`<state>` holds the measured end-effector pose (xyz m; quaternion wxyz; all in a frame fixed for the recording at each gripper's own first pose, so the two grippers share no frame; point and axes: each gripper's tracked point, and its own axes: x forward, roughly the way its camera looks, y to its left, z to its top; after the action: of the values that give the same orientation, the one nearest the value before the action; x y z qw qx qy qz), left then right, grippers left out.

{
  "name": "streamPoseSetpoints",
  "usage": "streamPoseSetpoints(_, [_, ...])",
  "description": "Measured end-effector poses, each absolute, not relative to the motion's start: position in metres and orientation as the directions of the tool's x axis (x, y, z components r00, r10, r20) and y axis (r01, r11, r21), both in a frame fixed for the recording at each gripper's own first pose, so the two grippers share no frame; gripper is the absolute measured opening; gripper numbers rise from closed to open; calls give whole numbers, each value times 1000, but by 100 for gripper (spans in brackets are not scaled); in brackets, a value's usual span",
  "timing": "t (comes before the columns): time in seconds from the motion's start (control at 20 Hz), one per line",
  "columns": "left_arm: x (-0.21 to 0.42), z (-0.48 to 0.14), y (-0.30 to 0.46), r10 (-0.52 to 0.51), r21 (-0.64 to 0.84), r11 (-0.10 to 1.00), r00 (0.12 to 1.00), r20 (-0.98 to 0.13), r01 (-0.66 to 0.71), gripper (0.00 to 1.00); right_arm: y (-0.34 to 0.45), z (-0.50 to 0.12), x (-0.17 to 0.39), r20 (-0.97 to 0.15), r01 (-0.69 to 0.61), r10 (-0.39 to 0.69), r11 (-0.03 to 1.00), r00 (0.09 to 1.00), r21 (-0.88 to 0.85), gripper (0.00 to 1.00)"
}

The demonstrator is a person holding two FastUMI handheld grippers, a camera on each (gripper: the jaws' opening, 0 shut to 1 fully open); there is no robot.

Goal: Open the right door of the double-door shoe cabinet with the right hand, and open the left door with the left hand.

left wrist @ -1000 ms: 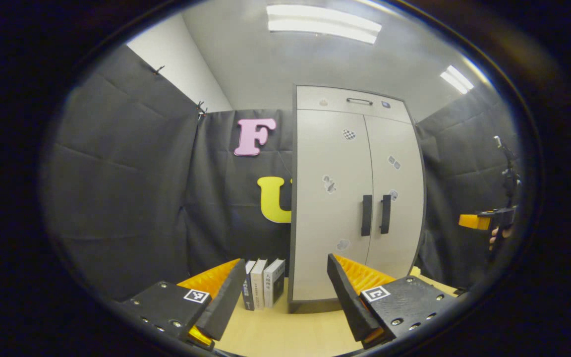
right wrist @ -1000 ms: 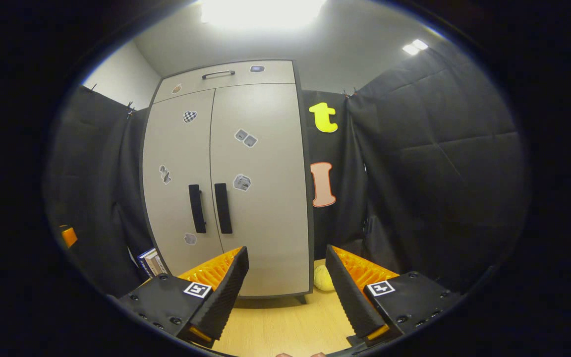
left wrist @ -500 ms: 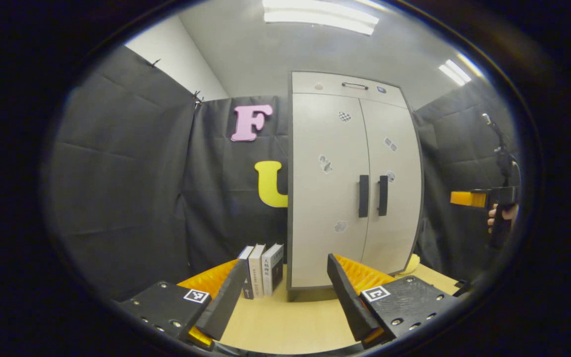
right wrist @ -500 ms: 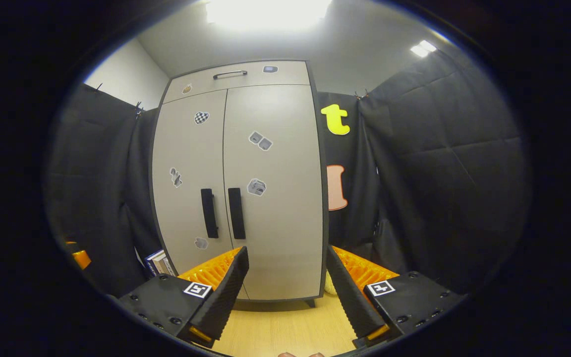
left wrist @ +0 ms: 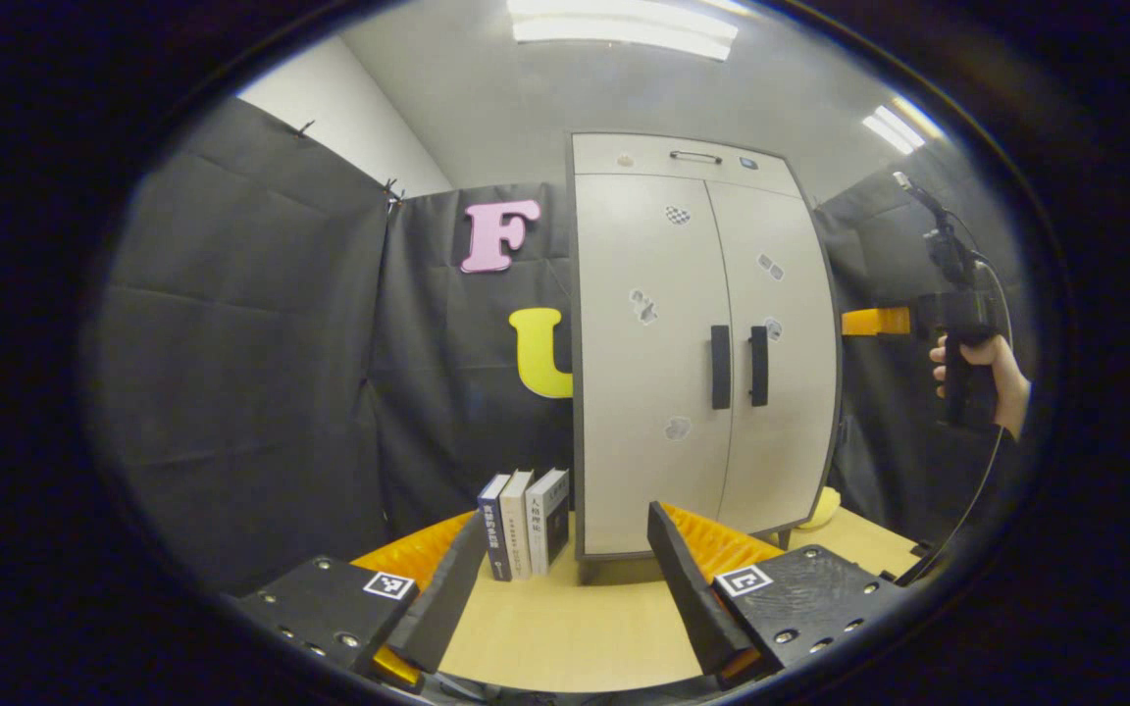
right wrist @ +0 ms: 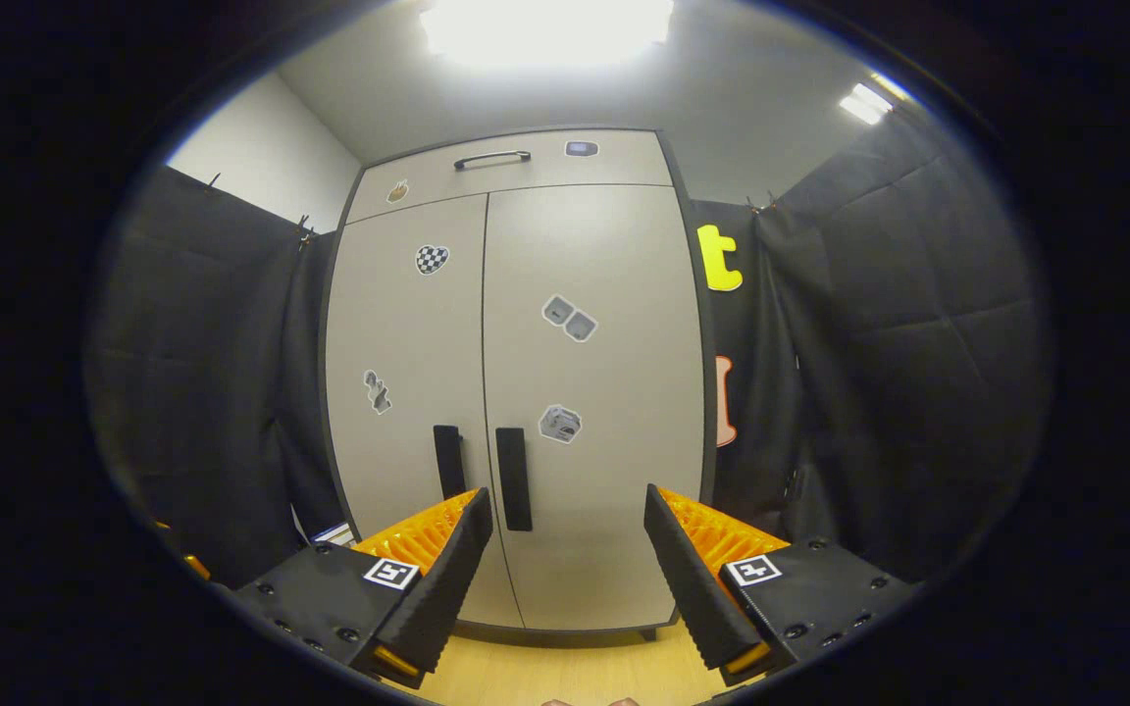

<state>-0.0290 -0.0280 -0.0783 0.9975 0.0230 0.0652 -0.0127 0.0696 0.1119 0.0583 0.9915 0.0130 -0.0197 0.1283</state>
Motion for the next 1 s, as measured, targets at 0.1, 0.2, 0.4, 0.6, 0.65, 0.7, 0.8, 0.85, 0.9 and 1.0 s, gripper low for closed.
streamPoseSetpoints(0.1, [-30, -87, -26, -21, 25, 999, 988, -151, 25, 95, 126, 64, 83, 35, -285, 284, 958, 958, 32, 98])
streamPoseSetpoints(0.2, [-32, -93, -23, -9, 11, 1000, 986, -164, 11, 95, 138, 72, 99, 36, -319, 317, 947, 948, 40, 98])
streamPoseSetpoints(0.4, [-42, -102, -13, 20, 30, 999, 983, -183, -15, 95, 151, 85, 131, 13, -324, 324, 946, 946, 2, 98])
streamPoseSetpoints(0.6, [-45, -108, -8, 54, 74, 997, 976, -210, -39, 95, 174, 86, 153, 15, -354, 353, 935, 935, 7, 98])
streamPoseSetpoints(0.65, [-46, -107, -6, 65, 96, 994, 975, -212, -46, 95, 178, 81, 159, -2, -354, 354, 935, 935, -5, 98])
streamPoseSetpoints(0.7, [-48, -105, -3, 81, 118, 991, 976, -204, -57, 95, 182, 76, 165, -13, -352, 352, 936, 936, -14, 98])
streamPoseSetpoints(0.8, [-51, -102, 1, 94, 128, 989, 976, -195, -70, 95, 186, 68, 179, -17, -329, 328, 944, 944, -24, 98])
streamPoseSetpoints(0.85, [-51, -103, 6, 102, 121, 990, 975, -199, -78, 95, 186, 63, 185, -26, -313, 312, 950, 950, -22, 98])
streamPoseSetpoints(0.9, [-56, -107, 14, 109, 113, 990, 973, -204, -87, 95, 187, 58, 192, -41, -300, 300, 954, 953, -12, 98])
streamPoseSetpoints(1.0, [-60, -110, 18, 126, 105, 989, 969, -213, -105, 95, 190, 47, 202, -78, -284, 283, 959, 956, -6, 98])
